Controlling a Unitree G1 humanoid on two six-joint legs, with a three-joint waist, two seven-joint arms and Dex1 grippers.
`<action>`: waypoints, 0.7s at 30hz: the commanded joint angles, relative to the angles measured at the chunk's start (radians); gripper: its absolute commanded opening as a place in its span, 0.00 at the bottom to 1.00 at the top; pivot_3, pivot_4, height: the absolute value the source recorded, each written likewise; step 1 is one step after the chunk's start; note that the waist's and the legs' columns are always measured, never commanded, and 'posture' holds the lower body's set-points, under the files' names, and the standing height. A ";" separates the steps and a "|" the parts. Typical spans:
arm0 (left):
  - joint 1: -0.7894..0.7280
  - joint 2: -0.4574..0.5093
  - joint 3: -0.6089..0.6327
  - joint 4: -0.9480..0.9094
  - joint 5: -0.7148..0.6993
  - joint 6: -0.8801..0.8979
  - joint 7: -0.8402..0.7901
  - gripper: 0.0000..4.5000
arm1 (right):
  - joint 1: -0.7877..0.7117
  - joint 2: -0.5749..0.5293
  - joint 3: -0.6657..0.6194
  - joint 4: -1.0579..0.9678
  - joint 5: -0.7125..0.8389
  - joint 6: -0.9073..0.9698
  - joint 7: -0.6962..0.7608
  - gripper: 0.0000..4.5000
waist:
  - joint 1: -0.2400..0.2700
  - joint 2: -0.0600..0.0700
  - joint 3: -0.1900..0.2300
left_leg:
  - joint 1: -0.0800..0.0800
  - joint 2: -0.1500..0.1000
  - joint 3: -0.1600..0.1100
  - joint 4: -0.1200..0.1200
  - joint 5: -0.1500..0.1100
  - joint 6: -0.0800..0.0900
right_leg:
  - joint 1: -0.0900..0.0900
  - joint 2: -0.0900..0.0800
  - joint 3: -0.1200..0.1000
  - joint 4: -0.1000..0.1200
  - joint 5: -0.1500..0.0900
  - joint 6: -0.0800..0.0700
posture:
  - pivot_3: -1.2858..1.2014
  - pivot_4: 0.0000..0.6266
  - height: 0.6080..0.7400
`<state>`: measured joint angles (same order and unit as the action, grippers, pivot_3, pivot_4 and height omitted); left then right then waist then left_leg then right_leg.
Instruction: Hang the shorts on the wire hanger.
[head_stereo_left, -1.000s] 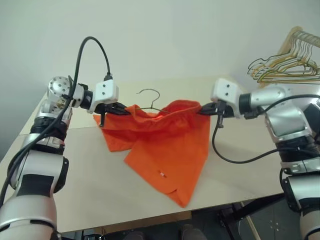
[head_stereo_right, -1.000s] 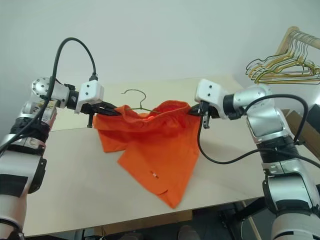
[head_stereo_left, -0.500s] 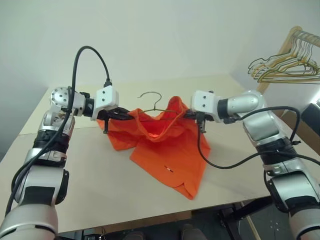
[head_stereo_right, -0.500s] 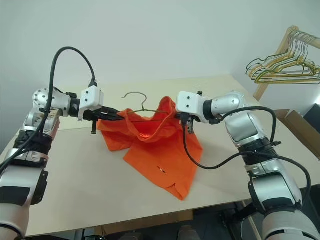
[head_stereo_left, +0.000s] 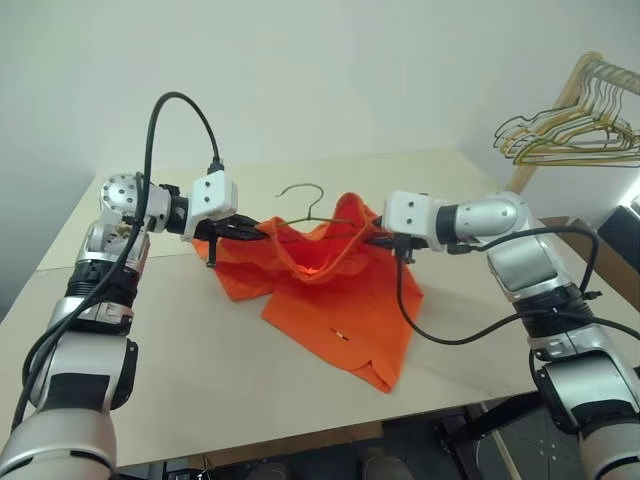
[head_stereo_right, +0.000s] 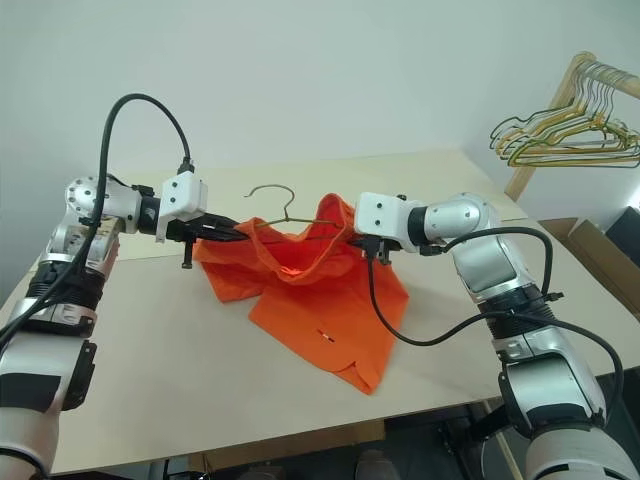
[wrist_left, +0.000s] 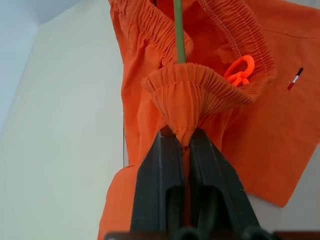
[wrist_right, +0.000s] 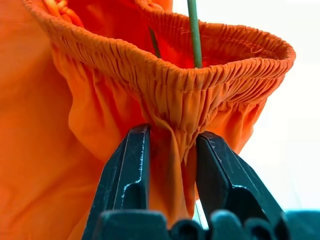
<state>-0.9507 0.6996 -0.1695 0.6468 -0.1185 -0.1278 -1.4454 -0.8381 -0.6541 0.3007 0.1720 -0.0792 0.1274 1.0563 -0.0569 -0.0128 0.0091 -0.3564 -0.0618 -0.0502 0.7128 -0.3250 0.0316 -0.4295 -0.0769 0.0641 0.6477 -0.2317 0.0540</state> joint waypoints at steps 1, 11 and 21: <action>-0.032 -0.004 0.015 -0.004 -0.005 0.003 -0.017 0.00 | -0.035 -0.001 -0.065 -0.006 0.005 0.009 -0.048 0.37 | -0.004 0.000 0.000 | 0.000 0.000 0.000 0.000 0.000 0.000 | 0.000 0.000 0.000 0.000 0.000 0.000 | 0.51 0.00 1.00; -0.081 -0.033 0.068 0.056 -0.061 0.218 -0.018 0.00 | -0.013 0.006 -0.085 -0.016 -0.018 -0.076 -0.134 0.37 | -0.013 0.000 0.000 | 0.000 0.000 0.000 0.000 0.000 0.000 | 0.000 0.000 0.000 0.000 0.000 0.000 | 0.51 0.00 1.00; -0.057 -0.051 0.084 0.072 -0.079 0.131 -0.074 0.00 | -0.006 0.005 -0.090 -0.009 0.002 -0.084 -0.129 0.37 | -0.015 0.000 0.000 | 0.000 0.000 0.000 0.000 0.000 0.000 | 0.000 0.000 0.000 0.000 0.000 0.000 | 0.50 0.00 1.00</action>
<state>-0.9939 0.6534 -0.1293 0.7347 -0.1570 0.0411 -1.4845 -0.8287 -0.6402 0.2543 0.1856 -0.1111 0.0466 0.9104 -0.0715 -0.0128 0.0091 -0.3564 -0.0618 -0.0504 0.7126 -0.3251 0.0316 -0.4295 -0.0771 0.0645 0.6477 -0.2317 0.0540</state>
